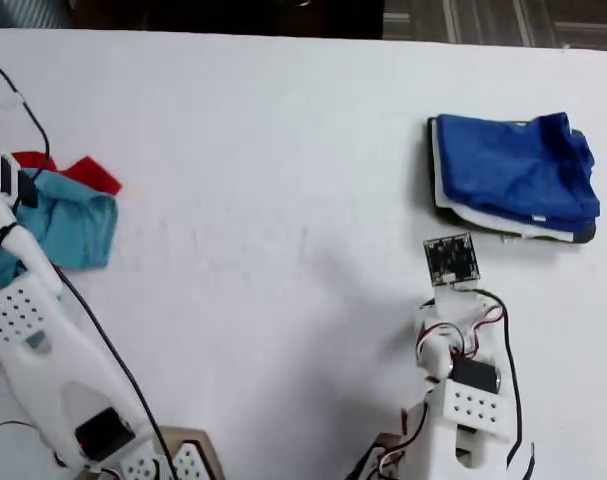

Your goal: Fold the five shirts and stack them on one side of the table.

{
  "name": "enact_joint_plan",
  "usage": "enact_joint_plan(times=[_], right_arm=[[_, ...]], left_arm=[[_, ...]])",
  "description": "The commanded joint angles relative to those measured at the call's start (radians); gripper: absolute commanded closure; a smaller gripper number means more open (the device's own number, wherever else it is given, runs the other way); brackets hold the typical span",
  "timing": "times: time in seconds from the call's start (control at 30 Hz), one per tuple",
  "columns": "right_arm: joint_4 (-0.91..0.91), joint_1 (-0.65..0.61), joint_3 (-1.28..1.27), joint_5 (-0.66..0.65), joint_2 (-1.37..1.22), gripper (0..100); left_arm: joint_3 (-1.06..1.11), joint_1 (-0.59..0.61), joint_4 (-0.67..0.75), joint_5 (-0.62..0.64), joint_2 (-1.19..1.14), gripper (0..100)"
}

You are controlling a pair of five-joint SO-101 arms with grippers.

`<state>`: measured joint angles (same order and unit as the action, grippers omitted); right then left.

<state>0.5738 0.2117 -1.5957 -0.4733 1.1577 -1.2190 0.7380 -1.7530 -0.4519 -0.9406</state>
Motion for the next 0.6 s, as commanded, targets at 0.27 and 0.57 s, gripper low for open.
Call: enact_joint_plan(times=[0.27,0.57], right_arm=[[-0.019,-0.01,0.008,-0.002,0.021,97.8],[-0.021,-0.01,0.008,-0.002,0.021,97.8]], left_arm=[[-0.124,0.003,-0.032,-0.063,0.043,98],[-0.122,-0.017,-0.035,-0.06,0.175,98]])
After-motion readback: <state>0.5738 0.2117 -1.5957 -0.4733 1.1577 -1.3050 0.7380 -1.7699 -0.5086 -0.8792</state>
